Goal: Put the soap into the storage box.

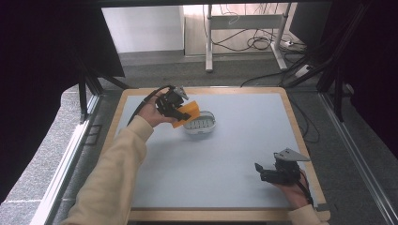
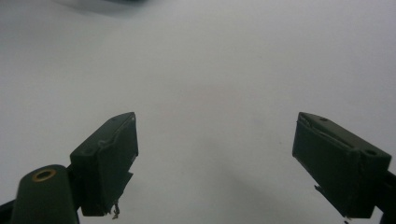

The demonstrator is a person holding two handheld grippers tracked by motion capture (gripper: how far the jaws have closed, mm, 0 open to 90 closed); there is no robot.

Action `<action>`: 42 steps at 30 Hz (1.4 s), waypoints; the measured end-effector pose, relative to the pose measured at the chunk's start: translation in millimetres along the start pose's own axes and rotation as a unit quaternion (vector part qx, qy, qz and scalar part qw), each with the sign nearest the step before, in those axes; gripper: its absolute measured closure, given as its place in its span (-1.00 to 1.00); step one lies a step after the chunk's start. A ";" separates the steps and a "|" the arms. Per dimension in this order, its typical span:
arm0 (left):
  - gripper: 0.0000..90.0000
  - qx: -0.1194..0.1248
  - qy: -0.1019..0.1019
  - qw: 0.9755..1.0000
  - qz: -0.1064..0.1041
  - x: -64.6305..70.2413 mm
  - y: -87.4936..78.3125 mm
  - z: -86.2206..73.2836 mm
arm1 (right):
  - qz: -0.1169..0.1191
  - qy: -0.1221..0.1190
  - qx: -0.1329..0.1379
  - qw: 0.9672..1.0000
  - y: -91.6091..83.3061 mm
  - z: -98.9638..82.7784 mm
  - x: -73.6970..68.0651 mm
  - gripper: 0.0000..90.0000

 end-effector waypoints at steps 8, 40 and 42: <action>0.37 -0.005 0.018 1.000 -0.015 2.2 10.6 8.9 | -0.002 0.000 0.002 1.000 -0.6 0.2 1.1 -0.68; 0.37 -0.029 0.041 0.996 -0.077 -8.1 56.5 20.7 | -0.004 -0.002 0.005 1.000 -2.5 1.3 2.4 -0.67; 0.37 -0.029 0.040 0.995 -0.083 -8.4 59.1 19.8 | -0.004 -0.001 0.005 1.000 -2.8 1.2 2.3 -0.67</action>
Point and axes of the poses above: each handheld gripper's, and its own axes: y roughly forward along the jaws, z roughly out of its top, x roughly to its right, the point moved 10 cm from there along y, roughly forward along the jaws, and after that the axes turned 15 degrees about x, right-handed, at the moved point
